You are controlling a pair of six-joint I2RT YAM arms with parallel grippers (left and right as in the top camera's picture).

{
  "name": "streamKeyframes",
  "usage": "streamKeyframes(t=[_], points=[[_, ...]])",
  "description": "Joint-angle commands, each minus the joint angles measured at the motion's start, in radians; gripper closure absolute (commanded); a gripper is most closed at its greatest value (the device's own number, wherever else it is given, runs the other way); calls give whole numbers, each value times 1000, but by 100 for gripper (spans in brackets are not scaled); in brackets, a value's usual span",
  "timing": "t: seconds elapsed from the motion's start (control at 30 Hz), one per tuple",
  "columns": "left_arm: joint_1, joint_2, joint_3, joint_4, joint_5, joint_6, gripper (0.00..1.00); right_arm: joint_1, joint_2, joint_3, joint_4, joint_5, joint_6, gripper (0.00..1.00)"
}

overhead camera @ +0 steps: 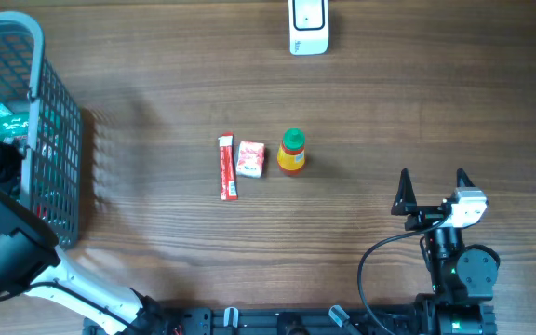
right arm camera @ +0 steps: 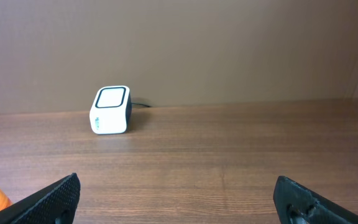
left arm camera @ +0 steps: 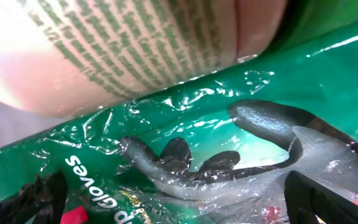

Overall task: Scan the item barcode
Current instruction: 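Reach into the basket and grasp the green 3M glove bag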

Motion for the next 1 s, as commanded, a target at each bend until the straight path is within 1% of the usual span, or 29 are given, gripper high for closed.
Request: streamKeyframes(t=[0.0, 0.13, 0.17, 0.23, 0.33, 0.53, 0.67, 0.8, 0.87, 0.9, 0.93, 0.97], points=[[12, 17, -9, 14, -43, 61, 0, 5, -2, 0, 2, -13, -9, 0], [12, 17, -9, 40, -42, 327, 0, 5, -2, 0, 2, -13, -9, 0], [12, 17, -9, 46, -42, 376, 0, 5, -2, -1, 2, -13, -8, 0], [12, 17, -9, 63, -42, 433, 0, 5, -2, 0, 2, -13, -9, 0], [12, 17, -9, 100, -39, 471, 0, 5, -2, -1, 2, -13, -9, 0], [12, 19, -11, 184, 17, 488, 0, 5, -2, 0, 2, -13, -8, 0], [12, 38, -11, 187, 126, 558, 0, 5, -2, 0, 2, -13, -9, 0], [12, 88, -26, 178, 146, 578, 1, 5, -2, 0, 2, -13, -9, 0], [12, 109, -50, 178, 145, 579, 32, 5, -2, 0, 2, -13, -9, 0], [12, 122, -66, 179, 145, 579, 44, 5, -2, -1, 2, -13, -9, 0], [12, 133, -78, 181, 145, 578, 75, 5, -2, 0, 2, -13, -8, 0], [12, 144, -88, 180, 145, 578, 96, 5, -2, -1, 2, -13, -9, 0]])
